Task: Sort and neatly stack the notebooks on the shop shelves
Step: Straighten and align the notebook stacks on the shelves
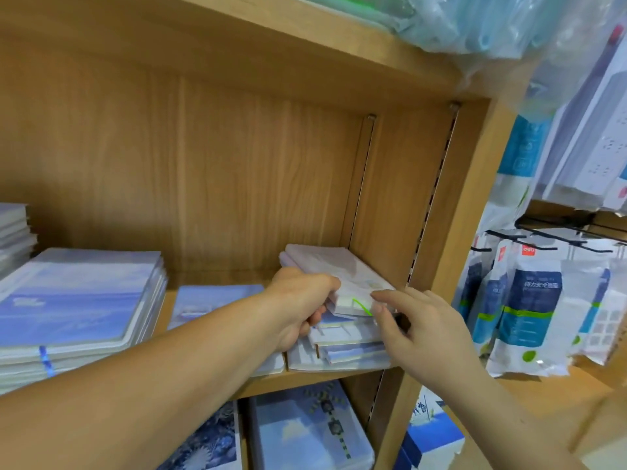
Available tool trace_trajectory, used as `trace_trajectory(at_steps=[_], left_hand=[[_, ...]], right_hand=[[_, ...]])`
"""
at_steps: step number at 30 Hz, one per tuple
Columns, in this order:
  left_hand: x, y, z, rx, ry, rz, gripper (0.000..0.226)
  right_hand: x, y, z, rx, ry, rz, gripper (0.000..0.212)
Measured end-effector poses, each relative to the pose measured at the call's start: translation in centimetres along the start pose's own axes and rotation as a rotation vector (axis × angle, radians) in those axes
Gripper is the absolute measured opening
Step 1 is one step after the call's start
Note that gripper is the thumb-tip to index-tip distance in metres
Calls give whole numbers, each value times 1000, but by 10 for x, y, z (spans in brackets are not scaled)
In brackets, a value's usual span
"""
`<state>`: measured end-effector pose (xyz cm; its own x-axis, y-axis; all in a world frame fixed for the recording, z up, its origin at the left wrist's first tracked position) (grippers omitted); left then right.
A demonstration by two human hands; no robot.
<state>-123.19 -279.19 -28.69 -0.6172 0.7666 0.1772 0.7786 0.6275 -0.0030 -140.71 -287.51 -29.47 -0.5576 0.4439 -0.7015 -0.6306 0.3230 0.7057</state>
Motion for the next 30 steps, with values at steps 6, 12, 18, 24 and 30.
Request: trace_trajectory(at_steps=[6, 12, 18, 24, 30], left_hand=[[12, -9, -3, 32, 5, 42, 25], [46, 36, 4, -87, -198, -74, 32], [70, 55, 32, -240, -214, 21, 39], [90, 86, 25, -266, -361, 12, 37], [153, 178, -21, -391, -632, -28, 50]], right_hand=[[-6, 4, -8, -116, -35, 214, 34], [10, 19, 5, -201, -282, 265, 32], [34, 15, 47, -632, -673, 449, 49], [31, 49, 80, -624, -597, 394, 29], [19, 73, 170, -780, -425, 379, 25]])
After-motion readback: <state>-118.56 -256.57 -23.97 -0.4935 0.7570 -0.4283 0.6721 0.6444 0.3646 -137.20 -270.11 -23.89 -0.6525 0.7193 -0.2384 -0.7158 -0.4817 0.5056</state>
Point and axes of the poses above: each hand's wrist, its own x-axis away from the middle knuckle, its own y-axis out of the back of the hand, z = x × y, the point moved 3 cm from there along -x, towards the middle knuckle, and after that the axes turned 6 degrees about x, right-handed, at the moved point
